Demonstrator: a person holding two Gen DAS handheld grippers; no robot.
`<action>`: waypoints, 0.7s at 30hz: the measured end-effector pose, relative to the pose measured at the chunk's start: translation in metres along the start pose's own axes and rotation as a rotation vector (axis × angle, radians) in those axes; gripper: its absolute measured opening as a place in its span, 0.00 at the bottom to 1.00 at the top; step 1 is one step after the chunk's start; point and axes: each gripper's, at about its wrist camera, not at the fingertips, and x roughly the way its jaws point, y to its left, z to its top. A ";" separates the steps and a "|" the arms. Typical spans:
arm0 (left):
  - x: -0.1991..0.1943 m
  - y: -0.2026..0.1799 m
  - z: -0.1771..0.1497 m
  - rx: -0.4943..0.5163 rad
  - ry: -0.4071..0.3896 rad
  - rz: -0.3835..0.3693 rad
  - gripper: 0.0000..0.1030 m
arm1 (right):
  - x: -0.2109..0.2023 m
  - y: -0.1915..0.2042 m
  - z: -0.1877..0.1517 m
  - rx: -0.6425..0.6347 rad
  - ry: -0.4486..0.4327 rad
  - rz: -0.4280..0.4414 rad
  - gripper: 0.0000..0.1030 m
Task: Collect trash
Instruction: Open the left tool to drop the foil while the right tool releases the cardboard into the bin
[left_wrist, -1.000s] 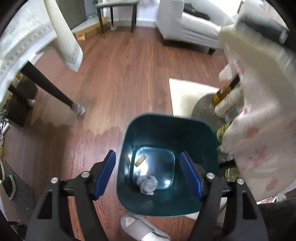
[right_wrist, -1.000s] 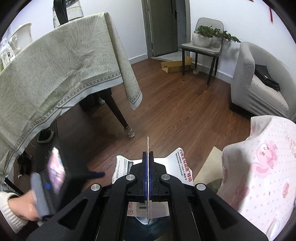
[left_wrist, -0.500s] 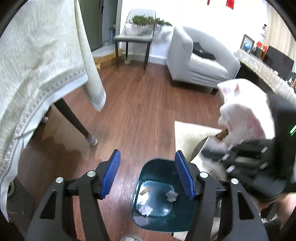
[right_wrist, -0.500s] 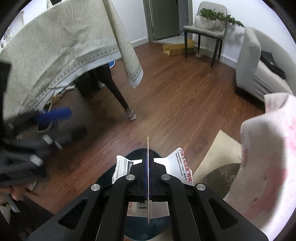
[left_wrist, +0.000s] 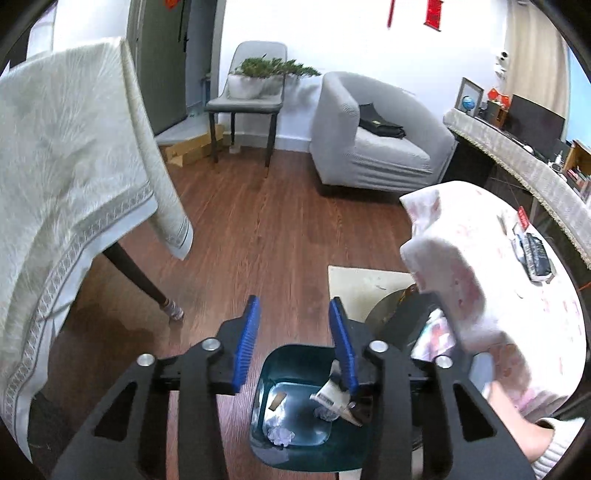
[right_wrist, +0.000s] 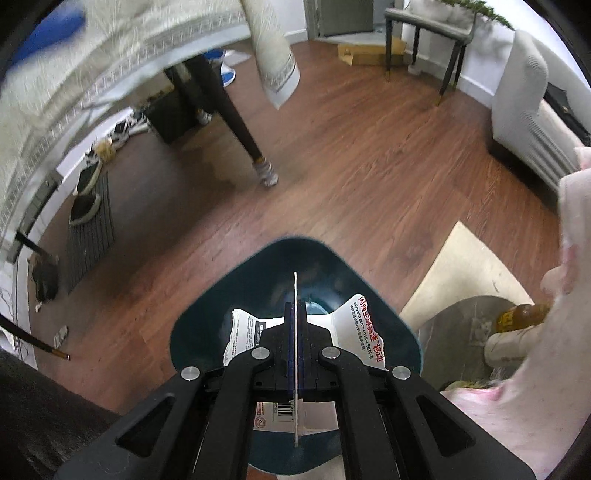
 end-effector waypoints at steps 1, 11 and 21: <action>-0.002 -0.001 0.002 0.006 -0.008 0.002 0.38 | 0.004 0.000 -0.002 -0.004 0.012 -0.004 0.01; -0.012 -0.006 0.018 -0.038 -0.045 -0.036 0.36 | 0.015 0.001 -0.026 -0.023 0.086 -0.009 0.01; -0.017 -0.029 0.028 -0.002 -0.086 -0.058 0.36 | -0.011 0.001 -0.029 -0.025 0.029 0.032 0.28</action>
